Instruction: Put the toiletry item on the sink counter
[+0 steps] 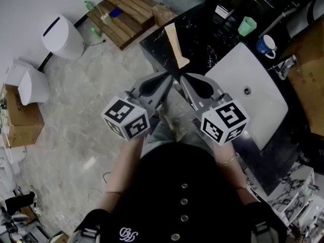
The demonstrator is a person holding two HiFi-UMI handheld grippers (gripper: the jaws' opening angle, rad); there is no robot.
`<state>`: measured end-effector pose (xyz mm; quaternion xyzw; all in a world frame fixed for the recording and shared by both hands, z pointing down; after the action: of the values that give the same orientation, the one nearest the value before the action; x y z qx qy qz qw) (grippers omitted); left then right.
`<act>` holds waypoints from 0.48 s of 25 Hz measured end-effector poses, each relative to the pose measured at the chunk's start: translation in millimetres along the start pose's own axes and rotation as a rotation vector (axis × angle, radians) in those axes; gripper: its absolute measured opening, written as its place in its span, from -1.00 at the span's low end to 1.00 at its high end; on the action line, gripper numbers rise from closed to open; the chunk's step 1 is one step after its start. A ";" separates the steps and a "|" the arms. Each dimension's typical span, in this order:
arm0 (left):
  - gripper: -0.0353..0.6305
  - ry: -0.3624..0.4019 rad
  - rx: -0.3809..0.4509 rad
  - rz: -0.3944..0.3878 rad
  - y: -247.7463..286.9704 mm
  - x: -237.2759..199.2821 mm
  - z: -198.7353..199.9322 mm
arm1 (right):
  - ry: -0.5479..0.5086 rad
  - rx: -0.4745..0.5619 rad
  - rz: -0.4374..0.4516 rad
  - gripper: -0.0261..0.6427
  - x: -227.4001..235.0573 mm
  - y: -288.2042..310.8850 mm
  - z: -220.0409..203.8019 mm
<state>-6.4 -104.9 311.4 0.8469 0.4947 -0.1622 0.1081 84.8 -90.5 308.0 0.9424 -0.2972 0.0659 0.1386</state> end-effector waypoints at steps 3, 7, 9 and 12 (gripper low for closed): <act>-0.82 -0.001 -0.005 -0.012 3.3 1.7 -2.1 | -0.005 0.002 -0.003 -0.91 0.4 1.2 0.0; -0.82 0.007 -0.007 -0.017 2.6 3.2 -1.0 | -0.022 -0.001 -0.002 -0.91 -3.2 1.2 0.0; -0.82 0.008 -0.004 -0.014 0.7 2.9 0.0 | -0.023 -0.003 -0.001 -0.91 -4.9 0.8 -0.4; -0.82 0.007 -0.003 -0.013 -0.5 1.6 0.6 | -0.024 -0.009 0.002 -0.91 -6.2 1.5 -1.7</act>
<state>-6.2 -103.5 310.2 0.8442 0.5007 -0.1590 0.1065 78.8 -87.8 308.7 0.9422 -0.3000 0.0532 0.1393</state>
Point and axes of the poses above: the fingertips, and each gripper's own axes: y forward along the fingers, x to its right, z out of its top, the point moved 4 cm from there along -y, backward along the fingers, and after that the axes turned 9 degrees about -z, right-handed, at the moved point
